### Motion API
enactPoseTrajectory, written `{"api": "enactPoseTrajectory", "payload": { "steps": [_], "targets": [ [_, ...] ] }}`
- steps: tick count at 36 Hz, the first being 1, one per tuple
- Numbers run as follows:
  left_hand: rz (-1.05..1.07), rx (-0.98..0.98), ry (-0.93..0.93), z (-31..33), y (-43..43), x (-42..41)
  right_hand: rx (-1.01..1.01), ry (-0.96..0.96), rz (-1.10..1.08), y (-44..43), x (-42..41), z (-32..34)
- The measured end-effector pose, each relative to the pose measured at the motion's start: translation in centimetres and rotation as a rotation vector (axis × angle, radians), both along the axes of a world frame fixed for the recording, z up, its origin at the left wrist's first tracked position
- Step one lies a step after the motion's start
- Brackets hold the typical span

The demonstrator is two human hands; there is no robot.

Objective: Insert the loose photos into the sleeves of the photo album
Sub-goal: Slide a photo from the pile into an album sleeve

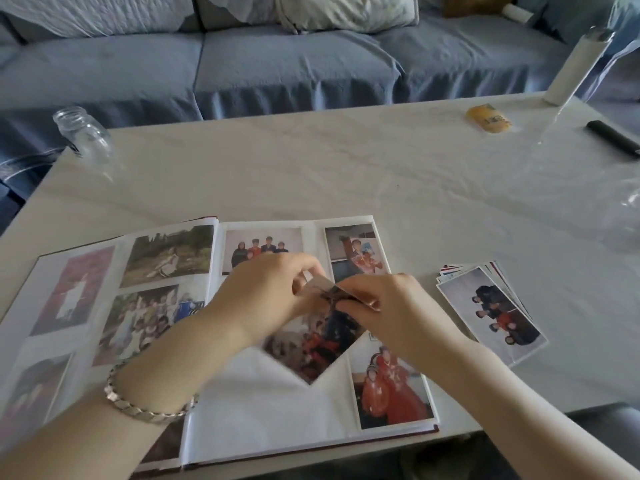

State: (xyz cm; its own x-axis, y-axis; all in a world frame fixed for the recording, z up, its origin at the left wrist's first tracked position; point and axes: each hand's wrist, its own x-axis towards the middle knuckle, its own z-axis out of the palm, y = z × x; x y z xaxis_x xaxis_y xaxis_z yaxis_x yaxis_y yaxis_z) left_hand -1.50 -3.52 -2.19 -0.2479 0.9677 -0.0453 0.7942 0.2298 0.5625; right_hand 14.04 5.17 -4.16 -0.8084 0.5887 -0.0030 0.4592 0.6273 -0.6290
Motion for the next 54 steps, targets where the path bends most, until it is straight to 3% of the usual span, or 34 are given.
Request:
{"api": "enactPoseTrajectory", "payload": {
  "steps": [3, 5, 11, 14, 24, 38, 43, 48, 51, 54],
  "targets": [
    [0.190, 0.133, 0.204, -1.4, -0.1, 0.3, -0.187, 0.165, -0.229, 1.0, 0.9, -0.6],
    [0.248, 0.174, 0.256, -3.0, -0.5, 0.1, -0.194, 0.253, -0.407, 2.0, 1.9, -1.1],
    [0.228, -0.274, 0.477, -8.3, -3.2, -0.9, -0.103, 0.307, -0.681, 4.0, 4.7, -2.5],
    [0.260, -0.312, 0.552, -10.1, -4.3, -0.9, -0.078, 0.241, -0.661, 3.7, 4.8, -3.4],
    [0.287, -0.259, 0.552, -11.2, -5.0, -0.8, -0.145, 0.087, -0.478, 0.9, 2.5, -5.1],
    [0.291, -0.229, 0.558, -11.4, -5.1, -0.9, -0.492, 0.032, -0.398, 2.3, 0.2, -5.2],
    [0.288, -0.251, 0.492, -11.0, -4.9, -0.8, -0.524, -0.002, -0.333, 1.6, -2.4, -5.9],
    [0.259, -0.263, 0.493, -10.8, -4.9, -1.0, -0.734, -0.010, -0.339, 0.7, -4.3, -5.7],
    [0.255, -0.268, 0.460, -10.1, -4.8, -0.7, -0.719, -0.056, -0.318, 0.7, -4.1, -5.2],
    [0.232, -0.245, 0.435, -9.6, -5.1, -1.2, -0.516, -0.071, -0.320, 0.9, -3.4, -5.3]
  ]
}}
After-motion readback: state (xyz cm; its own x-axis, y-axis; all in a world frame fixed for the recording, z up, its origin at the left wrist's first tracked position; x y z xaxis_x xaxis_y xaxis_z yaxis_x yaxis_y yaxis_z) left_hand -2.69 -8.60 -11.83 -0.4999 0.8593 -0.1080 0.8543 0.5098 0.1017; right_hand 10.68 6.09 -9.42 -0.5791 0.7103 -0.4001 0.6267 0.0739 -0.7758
